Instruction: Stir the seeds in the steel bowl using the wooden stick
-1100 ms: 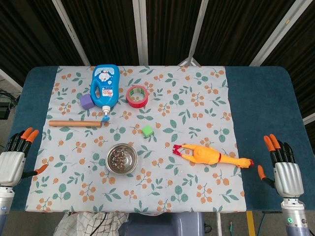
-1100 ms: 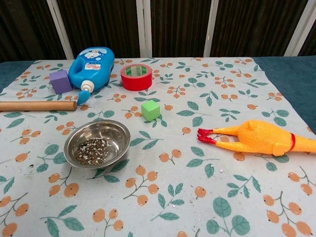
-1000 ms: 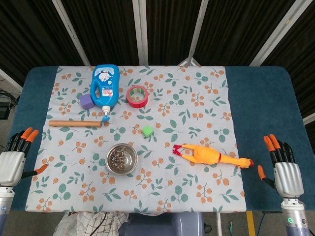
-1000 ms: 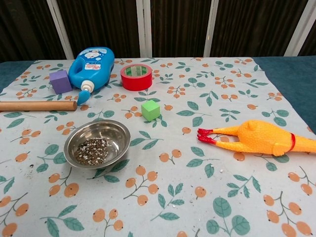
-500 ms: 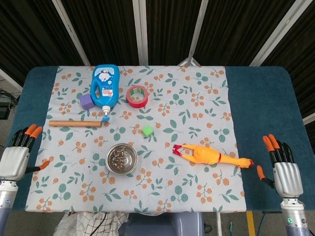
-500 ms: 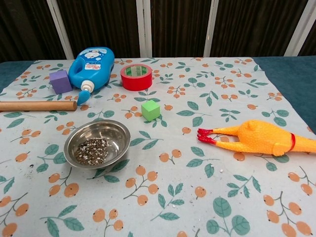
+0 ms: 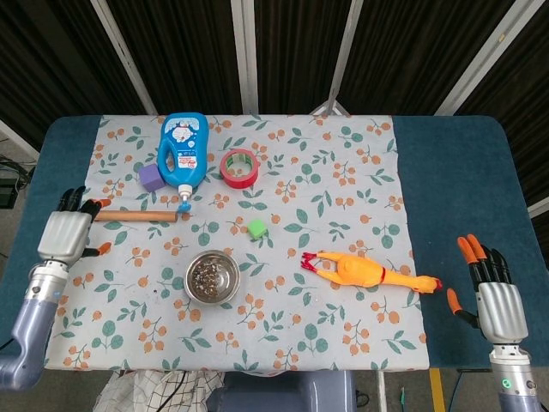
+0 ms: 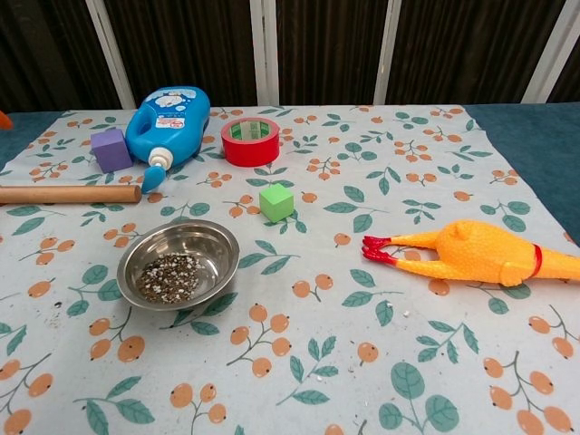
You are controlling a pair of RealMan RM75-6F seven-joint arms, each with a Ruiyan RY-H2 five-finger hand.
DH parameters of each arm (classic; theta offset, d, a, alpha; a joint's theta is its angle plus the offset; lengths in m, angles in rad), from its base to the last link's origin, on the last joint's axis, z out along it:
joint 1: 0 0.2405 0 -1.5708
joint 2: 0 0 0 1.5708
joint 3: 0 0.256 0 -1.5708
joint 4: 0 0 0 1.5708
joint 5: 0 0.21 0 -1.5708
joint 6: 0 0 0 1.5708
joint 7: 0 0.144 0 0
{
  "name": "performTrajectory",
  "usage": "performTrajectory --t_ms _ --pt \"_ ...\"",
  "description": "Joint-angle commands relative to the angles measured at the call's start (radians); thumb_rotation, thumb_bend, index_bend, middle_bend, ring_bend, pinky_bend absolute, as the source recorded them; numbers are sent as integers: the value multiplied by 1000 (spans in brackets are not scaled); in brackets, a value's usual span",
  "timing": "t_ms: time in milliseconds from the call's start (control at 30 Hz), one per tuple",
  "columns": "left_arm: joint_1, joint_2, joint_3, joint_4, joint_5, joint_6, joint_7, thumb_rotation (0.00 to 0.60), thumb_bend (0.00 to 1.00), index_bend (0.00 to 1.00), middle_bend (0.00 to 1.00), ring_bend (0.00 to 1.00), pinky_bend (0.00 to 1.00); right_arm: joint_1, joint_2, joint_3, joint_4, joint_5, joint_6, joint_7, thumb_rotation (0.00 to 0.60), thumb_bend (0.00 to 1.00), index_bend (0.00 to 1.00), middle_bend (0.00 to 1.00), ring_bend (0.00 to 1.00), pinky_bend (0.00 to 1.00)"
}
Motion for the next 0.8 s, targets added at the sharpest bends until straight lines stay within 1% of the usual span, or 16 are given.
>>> performTrajectory --t_ms 33,133,367,567,700,800 --pt "-64 -47 -31 53 -71 -71 54 600 325 275 305 1 0 0 1 0 -1 2 -1 3 600 448 0 0 0 0" --pt "-109 -88 -36 101 -115 -116 99 600 333 289 323 2 0 0 4 0 -4 6 -5 10 600 448 0 1 0 0" --pt "-183 -182 -30 210 -184 -182 163 600 337 311 341 8 0 0 9 1 -7 11 -10 27 600 449 0 16 0 0" --pt "-223 -243 -24 274 -201 -202 178 600 338 319 347 8 0 0 11 1 -7 11 -11 37 600 449 0 25 0 0" --pt "-239 -267 -22 300 -202 -207 178 600 341 327 356 8 0 0 12 1 -8 13 -13 41 600 449 0 30 0 0" --pt "-253 -286 -23 320 -208 -215 170 600 361 332 362 9 0 -1 12 2 -9 15 -12 42 600 449 0 32 0 0"
